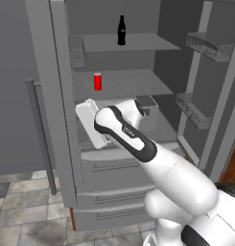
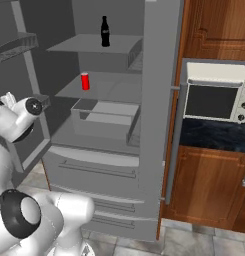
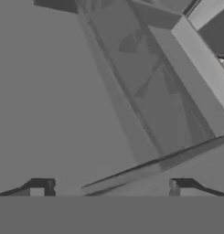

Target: Open the fridge, grab two sodas, and place both sodas inside the bowl with ice on the dining counter.

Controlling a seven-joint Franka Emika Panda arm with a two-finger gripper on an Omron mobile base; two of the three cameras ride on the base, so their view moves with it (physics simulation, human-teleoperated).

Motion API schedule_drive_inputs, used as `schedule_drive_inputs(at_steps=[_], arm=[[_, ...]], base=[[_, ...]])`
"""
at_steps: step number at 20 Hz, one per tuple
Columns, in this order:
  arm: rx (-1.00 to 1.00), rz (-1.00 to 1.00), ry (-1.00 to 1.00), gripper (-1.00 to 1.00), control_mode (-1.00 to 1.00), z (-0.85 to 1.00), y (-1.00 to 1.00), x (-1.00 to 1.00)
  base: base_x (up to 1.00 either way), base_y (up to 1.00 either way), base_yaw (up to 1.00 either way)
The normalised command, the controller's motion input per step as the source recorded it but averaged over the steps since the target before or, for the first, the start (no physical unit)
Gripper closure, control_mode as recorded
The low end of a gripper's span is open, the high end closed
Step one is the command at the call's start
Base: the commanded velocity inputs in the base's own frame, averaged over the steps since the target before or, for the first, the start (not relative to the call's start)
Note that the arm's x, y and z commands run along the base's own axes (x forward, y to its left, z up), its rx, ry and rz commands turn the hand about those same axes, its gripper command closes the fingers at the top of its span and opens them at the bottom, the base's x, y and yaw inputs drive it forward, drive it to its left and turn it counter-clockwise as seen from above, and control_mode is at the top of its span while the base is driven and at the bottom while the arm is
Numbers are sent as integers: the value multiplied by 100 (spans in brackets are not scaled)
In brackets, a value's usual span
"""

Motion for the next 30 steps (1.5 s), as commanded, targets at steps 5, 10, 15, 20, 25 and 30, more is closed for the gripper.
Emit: schedule_drive_inputs(at_steps=[5,10,15,20,25,30], arm=[[0,0,2,-100,-100,3,74,0],[0,0,0,-100,-100,3,35,0],[0,-2,-1,-100,-100,1,-21,-6],[-2,-1,-6,-100,-100,8,-47,-14],[-9,-2,-10,-100,-100,21,-58,-11],[-25,-4,-9,-100,-100,26,-48,-11]], base=[[0,0,0],[0,0,0],[0,0,0],[0,0,0],[0,0,0],[0,0,0]])
